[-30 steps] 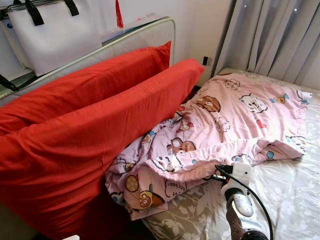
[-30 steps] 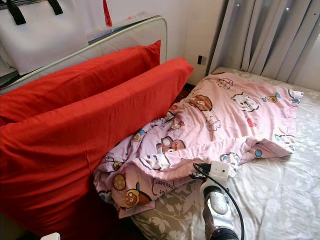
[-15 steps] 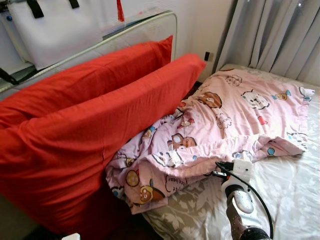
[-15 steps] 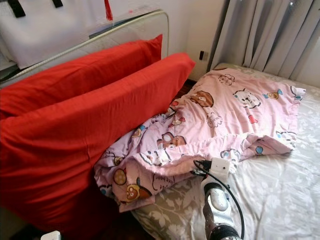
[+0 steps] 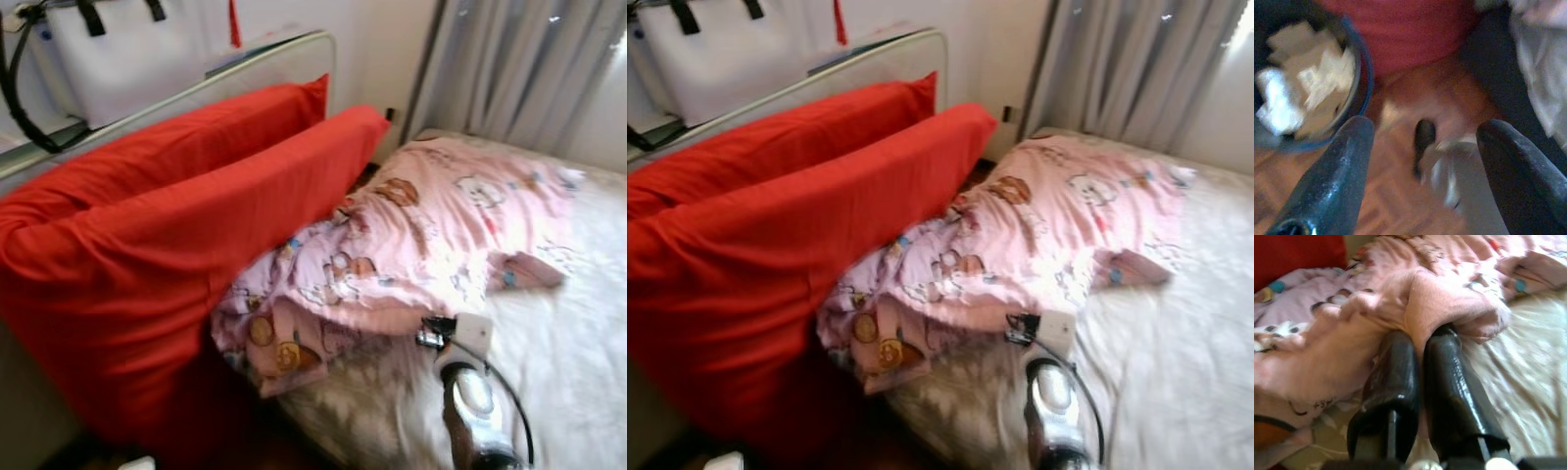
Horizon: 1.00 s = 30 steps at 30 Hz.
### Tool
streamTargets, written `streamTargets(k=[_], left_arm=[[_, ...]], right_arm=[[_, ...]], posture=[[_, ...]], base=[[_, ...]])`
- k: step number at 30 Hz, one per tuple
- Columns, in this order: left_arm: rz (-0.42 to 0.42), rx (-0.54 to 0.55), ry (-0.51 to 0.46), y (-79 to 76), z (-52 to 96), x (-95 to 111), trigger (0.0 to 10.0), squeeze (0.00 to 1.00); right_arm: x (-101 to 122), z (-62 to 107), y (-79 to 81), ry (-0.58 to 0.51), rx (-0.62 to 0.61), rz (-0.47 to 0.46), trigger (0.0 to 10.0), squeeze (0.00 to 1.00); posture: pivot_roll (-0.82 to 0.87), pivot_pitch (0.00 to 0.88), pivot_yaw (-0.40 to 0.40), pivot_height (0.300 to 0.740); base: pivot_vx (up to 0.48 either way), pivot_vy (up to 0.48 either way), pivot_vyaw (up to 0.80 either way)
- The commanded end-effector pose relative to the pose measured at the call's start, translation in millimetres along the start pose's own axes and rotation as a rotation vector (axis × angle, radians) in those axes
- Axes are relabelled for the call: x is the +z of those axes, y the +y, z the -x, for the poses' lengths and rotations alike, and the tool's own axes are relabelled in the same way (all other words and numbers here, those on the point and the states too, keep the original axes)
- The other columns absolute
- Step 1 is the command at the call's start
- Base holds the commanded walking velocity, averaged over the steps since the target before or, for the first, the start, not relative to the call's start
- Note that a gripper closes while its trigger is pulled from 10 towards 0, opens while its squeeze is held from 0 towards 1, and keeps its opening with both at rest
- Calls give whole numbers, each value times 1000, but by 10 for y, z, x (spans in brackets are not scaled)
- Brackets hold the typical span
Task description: Clean up the room
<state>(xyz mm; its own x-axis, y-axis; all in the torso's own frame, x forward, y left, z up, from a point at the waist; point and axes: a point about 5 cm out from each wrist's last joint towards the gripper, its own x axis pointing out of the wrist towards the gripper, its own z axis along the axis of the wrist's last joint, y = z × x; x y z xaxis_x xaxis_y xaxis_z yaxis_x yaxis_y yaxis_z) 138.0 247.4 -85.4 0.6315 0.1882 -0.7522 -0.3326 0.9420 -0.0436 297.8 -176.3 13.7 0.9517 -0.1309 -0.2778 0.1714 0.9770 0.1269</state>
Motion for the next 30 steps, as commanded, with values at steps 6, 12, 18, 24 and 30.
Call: streamTargets(k=[6, 12, 18, 24, 30], left_arm=[[-15, -7, 35, 8, 24, -82, 10000, 0], [-20, -6, 38, 16, 27, -87, 10000, 0], [-20, -6, 38, 22, 28, -87, 10000, 0], [-22, -8, 38, 25, 28, -84, 10000, 0], [-26, -8, 38, 30, 27, -81, 10000, 0]], right_arm=[[-18, 19, -98, 2, -43, 3, 10000, 0], [-14, 21, -113, -3, -56, 6, 10000, 0], [-16, 24, -114, -4, -62, 7, 10000, 0], [-17, 24, -112, -5, -65, 8, 10000, 0], [-14, 26, -128, -9, -74, 9, 10000, 0]], posture=[[-2, 24, -12, 740], [2, 28, -11, 740], [2, 30, -9, 740], [2, 31, -7, 740], [5, 31, -6, 740]], base=[[-273, 0, 0], [-271, 0, 0], [-272, 0, 0], [-272, 0, 0], [-269, 0, 0]])
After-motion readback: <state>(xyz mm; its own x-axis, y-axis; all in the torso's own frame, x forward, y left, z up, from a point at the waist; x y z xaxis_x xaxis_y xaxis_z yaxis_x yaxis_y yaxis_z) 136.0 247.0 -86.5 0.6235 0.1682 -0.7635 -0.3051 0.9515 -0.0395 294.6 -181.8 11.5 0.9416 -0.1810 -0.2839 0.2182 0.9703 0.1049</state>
